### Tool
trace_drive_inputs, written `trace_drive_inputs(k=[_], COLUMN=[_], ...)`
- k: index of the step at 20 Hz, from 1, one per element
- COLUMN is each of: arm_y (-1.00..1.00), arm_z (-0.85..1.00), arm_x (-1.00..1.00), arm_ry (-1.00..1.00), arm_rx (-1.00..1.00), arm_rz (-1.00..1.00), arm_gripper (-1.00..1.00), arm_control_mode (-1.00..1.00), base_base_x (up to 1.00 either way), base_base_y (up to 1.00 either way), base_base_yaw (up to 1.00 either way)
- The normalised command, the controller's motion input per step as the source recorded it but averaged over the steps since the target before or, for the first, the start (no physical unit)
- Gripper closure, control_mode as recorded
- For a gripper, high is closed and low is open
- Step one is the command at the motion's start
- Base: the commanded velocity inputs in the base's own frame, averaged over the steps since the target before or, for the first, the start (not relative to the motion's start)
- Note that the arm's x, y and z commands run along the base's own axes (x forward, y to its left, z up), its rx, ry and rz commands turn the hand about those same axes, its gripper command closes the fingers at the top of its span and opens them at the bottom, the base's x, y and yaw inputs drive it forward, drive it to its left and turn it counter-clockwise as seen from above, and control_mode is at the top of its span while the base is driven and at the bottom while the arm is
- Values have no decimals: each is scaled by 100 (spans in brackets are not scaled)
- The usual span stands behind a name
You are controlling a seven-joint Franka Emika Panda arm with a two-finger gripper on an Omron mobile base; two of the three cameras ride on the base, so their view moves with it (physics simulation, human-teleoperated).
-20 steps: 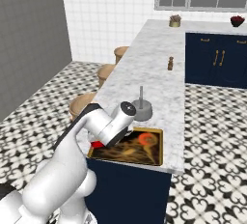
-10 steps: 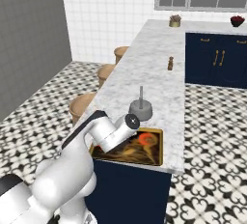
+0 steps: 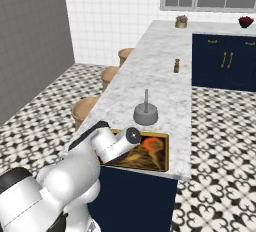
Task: Pick the kettle from the counter and place it on the tray. Then pick the mug from the cabinet and place it on the tray. Then close the cabinet doors.
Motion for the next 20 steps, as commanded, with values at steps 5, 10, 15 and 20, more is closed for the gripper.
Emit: trace_drive_inputs(k=[5,10,15,20], arm_y=[-1,-6,-8,-1], arm_z=[-15,-8,-9,-13], arm_x=[29,24,5,-12], arm_ry=[0,0,-1,-5], arm_rx=[0,0,0,0], arm_rz=[0,0,0,0], arm_gripper=[100,100,100,-100], arm_control_mode=[-100,-100,-100,-100], base_base_x=[0,0,0,0], base_base_y=[0,0,0,0], base_base_yaw=[0,0,0,0])
